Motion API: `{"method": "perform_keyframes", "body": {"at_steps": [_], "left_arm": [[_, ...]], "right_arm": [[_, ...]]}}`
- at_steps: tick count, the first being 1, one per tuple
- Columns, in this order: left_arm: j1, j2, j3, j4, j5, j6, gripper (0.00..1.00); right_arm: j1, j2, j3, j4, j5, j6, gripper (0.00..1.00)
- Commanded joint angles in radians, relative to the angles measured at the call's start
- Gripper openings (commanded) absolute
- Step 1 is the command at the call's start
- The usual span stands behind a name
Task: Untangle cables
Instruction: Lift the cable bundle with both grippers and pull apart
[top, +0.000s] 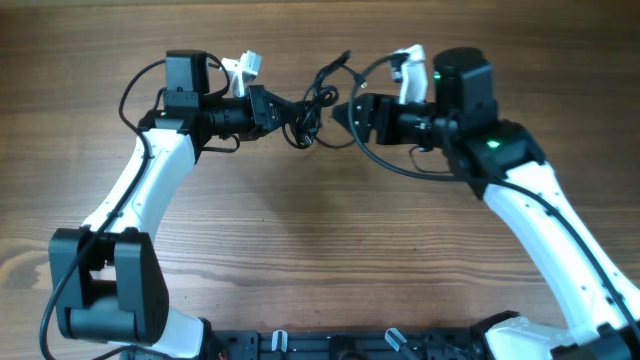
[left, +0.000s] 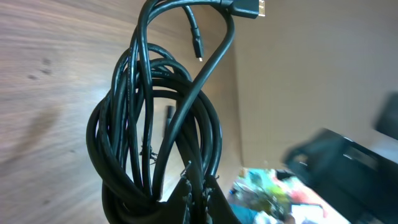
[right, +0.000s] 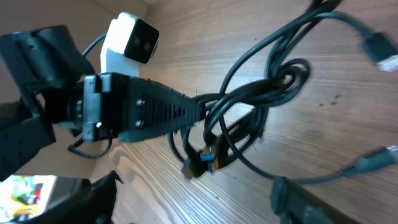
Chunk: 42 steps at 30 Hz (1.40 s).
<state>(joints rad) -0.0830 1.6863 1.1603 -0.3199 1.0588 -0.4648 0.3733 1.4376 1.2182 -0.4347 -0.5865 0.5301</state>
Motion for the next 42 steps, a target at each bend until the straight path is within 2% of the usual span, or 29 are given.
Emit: {"method": "perform_keyframes", "body": {"at_steps": [1,9,17,22,25,26,27,28,32,36,38,42], "left_arm": [[0.0,-0.02,0.021,0.015,0.123,-0.011,0.04],[-0.013,-0.021,0.021,0.019,0.154,-0.023,0.04],[-0.013,-0.021,0.021,0.106,0.214,-0.087,0.04],[-0.027,-0.02,0.021,0.108,0.222,-0.128,0.04],[-0.04,-0.021,0.021,0.114,0.244,-0.178,0.04],[-0.042,-0.02,0.021,0.144,0.264,-0.219,0.04],[-0.042,-0.02,0.021,0.174,0.266,-0.254,0.04],[-0.042,-0.02,0.021,0.198,0.268,-0.271,0.04],[-0.035,-0.02,0.021,0.311,0.261,-0.303,0.04],[-0.007,-0.02,0.021,0.317,0.148,-0.302,0.04],[0.016,-0.02,0.021,0.317,0.066,-0.298,0.04],[0.049,-0.02,0.021,0.328,-0.029,-0.277,0.04]], "right_arm": [[0.037,0.042,0.018,0.035,-0.001,0.101,0.7],[0.09,0.127,0.018,0.137,0.115,0.286,0.48],[0.092,0.21,0.018,0.219,0.116,0.364,0.44],[0.092,0.235,0.018,0.299,0.15,0.392,0.41],[0.092,0.242,0.018,0.317,0.18,0.404,0.27],[0.092,0.242,0.018,0.315,0.201,0.412,0.14],[0.092,0.242,0.018,0.317,0.202,0.412,0.07],[0.092,0.241,0.018,0.319,0.202,0.412,0.05],[0.053,0.201,0.02,0.307,0.123,0.324,0.04],[-0.045,0.098,0.02,0.254,-0.064,0.251,0.05],[-0.089,0.043,0.02,0.171,-0.112,0.204,0.05],[-0.125,-0.045,0.02,-0.02,-0.069,0.096,0.05]]}}
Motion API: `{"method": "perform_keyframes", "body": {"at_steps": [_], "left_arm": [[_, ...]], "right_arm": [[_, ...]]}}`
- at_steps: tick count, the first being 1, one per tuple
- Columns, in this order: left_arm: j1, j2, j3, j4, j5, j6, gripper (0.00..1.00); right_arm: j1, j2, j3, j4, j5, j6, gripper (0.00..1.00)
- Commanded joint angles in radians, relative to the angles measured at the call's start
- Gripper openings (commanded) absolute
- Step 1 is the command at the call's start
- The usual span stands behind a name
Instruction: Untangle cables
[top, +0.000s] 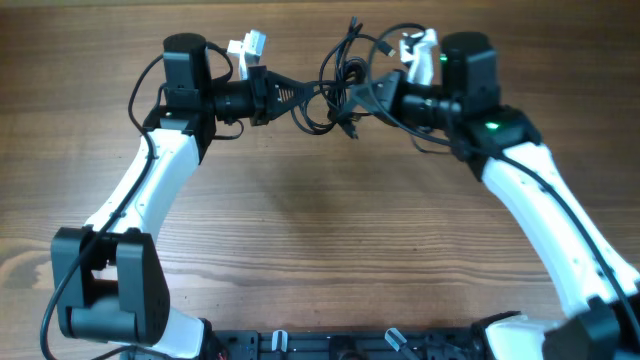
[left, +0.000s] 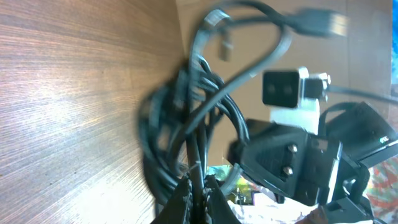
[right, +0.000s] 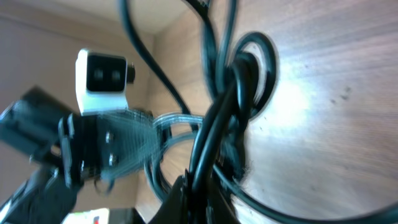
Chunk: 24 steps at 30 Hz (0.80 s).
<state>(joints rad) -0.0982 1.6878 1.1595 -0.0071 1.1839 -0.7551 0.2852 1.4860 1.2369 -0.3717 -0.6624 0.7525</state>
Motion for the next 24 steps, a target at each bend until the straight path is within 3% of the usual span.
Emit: {"method": "perform_keyframes", "body": {"at_steps": [1,9,15,19,24], "left_arm": [[0.07,-0.022,0.022,0.024,-0.155,0.032,0.04],[0.156,-0.022,0.022,0.046,-0.161,0.124,0.04],[0.166,-0.022,0.022,0.045,-0.05,0.247,0.04],[0.166,-0.022,0.022,0.032,0.048,0.33,0.04],[0.119,-0.022,0.022,-0.108,0.074,0.659,0.04]], "right_arm": [[-0.037,-0.113,0.001,-0.137,0.052,-0.155,0.04],[-0.037,-0.145,0.001,-0.357,0.389,-0.276,0.04],[-0.031,-0.143,0.001,-0.363,0.319,-0.36,0.07],[-0.015,-0.143,0.001,-0.322,0.252,-0.388,0.18],[0.011,-0.142,0.001,-0.222,0.186,-0.348,0.44]]}}
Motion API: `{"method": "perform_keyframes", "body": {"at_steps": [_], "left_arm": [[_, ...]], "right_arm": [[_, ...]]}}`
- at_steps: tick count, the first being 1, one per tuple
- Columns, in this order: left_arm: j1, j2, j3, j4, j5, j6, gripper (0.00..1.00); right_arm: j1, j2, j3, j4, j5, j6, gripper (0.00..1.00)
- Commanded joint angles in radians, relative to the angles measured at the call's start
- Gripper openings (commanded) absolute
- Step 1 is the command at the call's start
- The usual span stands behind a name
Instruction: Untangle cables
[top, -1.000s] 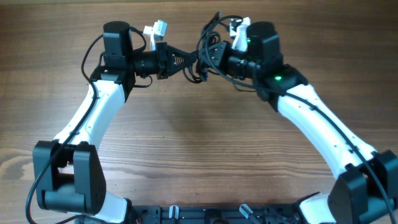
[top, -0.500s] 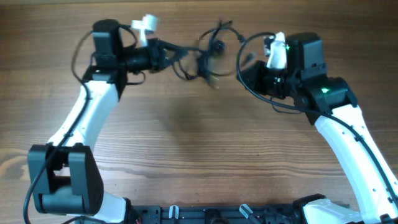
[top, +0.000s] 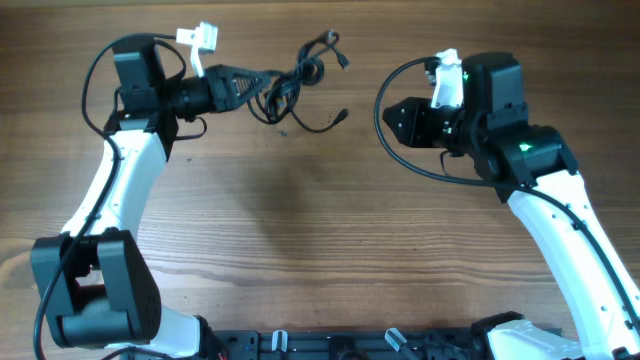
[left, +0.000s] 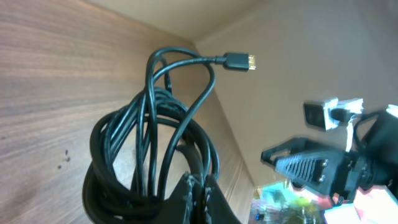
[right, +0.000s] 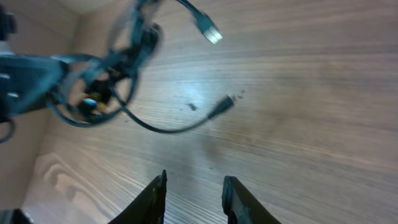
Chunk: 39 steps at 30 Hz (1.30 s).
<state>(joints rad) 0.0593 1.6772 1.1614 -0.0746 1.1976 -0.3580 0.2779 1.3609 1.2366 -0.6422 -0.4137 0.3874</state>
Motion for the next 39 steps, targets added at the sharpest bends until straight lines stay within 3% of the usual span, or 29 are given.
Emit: {"method": "perform_keyframes", "body": {"at_steps": [1,6,10,13,14,17,19,21,25,30,34,39], "left_arm": [[-0.05,-0.011,0.019,-0.053,0.047,0.298,0.04],[-0.129,-0.011,0.019,-0.119,-0.151,0.329,0.04],[-0.261,-0.011,0.019,-0.279,-0.603,0.355,0.04],[-0.364,-0.011,0.019,-0.329,-0.861,0.354,0.05],[-0.397,-0.011,0.019,-0.34,-0.94,0.354,0.14],[-0.451,-0.011,0.019,-0.359,-1.034,0.354,0.57],[-0.463,-0.011,0.019,-0.368,-1.035,0.353,0.75],[-0.459,-0.011,0.019,-0.376,-1.036,0.349,0.85],[-0.413,-0.03,0.028,-0.38,-1.044,0.183,0.85],[-0.3,-0.056,0.027,-0.473,-0.99,-0.125,0.68],[-0.289,0.012,-0.011,-0.502,-0.879,-0.213,0.66],[-0.349,0.106,-0.029,-0.484,-0.872,-0.267,0.59]], "right_arm": [[0.027,-0.016,0.002,0.063,-0.063,0.028,0.47],[0.056,0.006,0.002,0.104,-0.051,0.06,0.58],[0.056,0.039,0.002,0.103,-0.051,0.062,0.62],[0.056,0.049,0.001,0.102,-0.034,0.062,0.63],[0.056,0.049,0.001,0.102,-0.02,0.061,0.63],[0.056,0.049,0.001,0.102,-0.005,0.06,0.65],[0.056,0.049,0.001,0.095,0.002,0.06,0.66],[0.056,0.049,0.002,0.079,0.02,0.061,0.67],[0.056,0.049,0.002,0.05,0.048,0.06,0.67],[0.056,0.049,0.002,0.037,0.051,0.06,0.67],[0.056,0.049,0.001,0.021,0.059,0.057,0.67],[0.056,0.049,0.001,-0.002,0.059,0.058,0.67]]}}
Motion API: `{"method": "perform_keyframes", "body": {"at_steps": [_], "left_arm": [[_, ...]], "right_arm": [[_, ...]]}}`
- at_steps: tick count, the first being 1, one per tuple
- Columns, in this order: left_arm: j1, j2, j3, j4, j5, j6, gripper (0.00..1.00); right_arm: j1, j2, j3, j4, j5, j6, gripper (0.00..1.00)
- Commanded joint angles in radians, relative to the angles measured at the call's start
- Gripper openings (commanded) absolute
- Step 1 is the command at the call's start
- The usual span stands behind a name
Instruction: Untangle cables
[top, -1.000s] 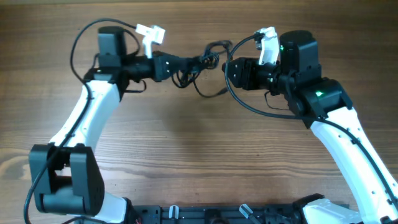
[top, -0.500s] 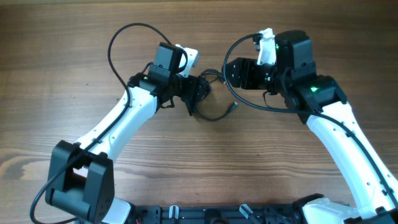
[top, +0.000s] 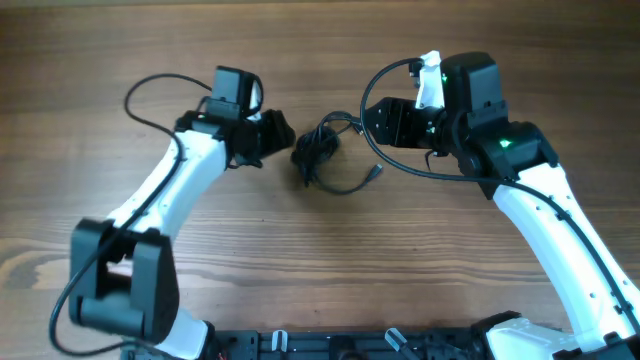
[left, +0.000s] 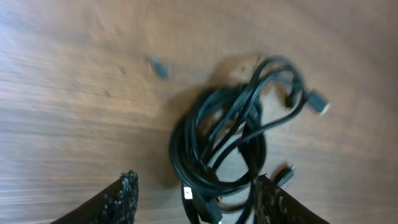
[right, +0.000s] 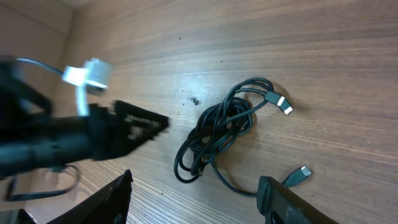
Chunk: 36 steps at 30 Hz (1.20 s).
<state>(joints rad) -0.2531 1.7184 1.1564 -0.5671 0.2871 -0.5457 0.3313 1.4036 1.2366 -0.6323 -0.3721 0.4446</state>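
A tangled bundle of black cables (top: 317, 156) lies on the wooden table (top: 300, 270) between the two arms. In the left wrist view the cable bundle (left: 229, 142) sits just ahead of my left gripper (left: 194, 180), which is open with a plug and a few loops between its fingers (left: 123, 198). In the overhead view the left gripper (top: 283, 135) is at the bundle's left edge. My right gripper (top: 370, 112) is open and off to the bundle's right, holding nothing. The right wrist view shows the bundle (right: 217, 130) with two loose plugs (right: 281, 102) trailing right, ahead of the right gripper (right: 196, 179).
One loose cable end (top: 372, 175) reaches toward the right arm. A black rail (top: 330, 345) runs along the table's front edge between the arm bases. The left arm's own grey lead (top: 150, 90) loops at the far left.
The left gripper held the bundle raised at the far left; now the bundle lies on the table in the middle and the left gripper is open over it. The right gripper stayed open.
The left gripper held the bundle in the air between the arms, the right one close by. Then both were shut on it near the far edge. Then the right had let go and the left held the bundle far left. Now it lies released on the table.
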Motion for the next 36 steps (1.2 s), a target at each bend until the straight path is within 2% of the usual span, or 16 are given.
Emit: {"method": "perform_keyframes", "body": {"at_steps": [1,5,8,9,10,26,27,29,31,32,36], "left_arm": [[-0.048,0.085,-0.024,0.014,0.038,-0.093,0.54],[-0.059,0.137,-0.024,0.032,0.021,-0.138,0.42],[-0.058,0.149,-0.024,0.039,-0.016,-0.144,0.4],[-0.06,0.153,-0.024,0.04,-0.016,-0.144,0.34],[-0.06,0.159,-0.024,0.039,-0.015,-0.144,0.33],[-0.087,0.26,-0.025,0.039,-0.014,-0.144,0.23],[-0.087,0.261,-0.025,0.04,-0.015,-0.144,0.21],[-0.087,0.261,-0.025,0.043,-0.015,-0.144,0.04],[-0.086,0.259,-0.024,0.045,-0.015,-0.137,0.04],[-0.082,0.253,-0.023,0.048,-0.01,-0.111,0.04],[-0.054,0.164,-0.023,0.079,0.064,0.14,0.04]], "right_arm": [[0.002,0.006,0.001,-0.021,0.017,0.0,0.67],[0.002,0.006,0.001,-0.048,0.017,0.0,0.67],[0.002,0.006,0.001,-0.058,0.017,0.0,0.67],[0.002,0.006,0.001,-0.058,0.017,0.0,0.67],[0.002,0.006,0.001,-0.058,0.017,0.0,0.67],[0.002,0.006,0.001,-0.063,0.016,-0.017,0.67],[0.002,0.006,0.001,-0.063,0.017,-0.02,0.68],[0.002,0.006,0.001,-0.063,0.017,-0.024,0.68],[0.002,0.006,0.001,-0.058,0.017,-0.025,0.68],[0.002,0.006,0.001,-0.055,0.017,-0.026,0.68],[0.002,0.005,0.009,-0.032,0.008,-0.051,0.67]]}}
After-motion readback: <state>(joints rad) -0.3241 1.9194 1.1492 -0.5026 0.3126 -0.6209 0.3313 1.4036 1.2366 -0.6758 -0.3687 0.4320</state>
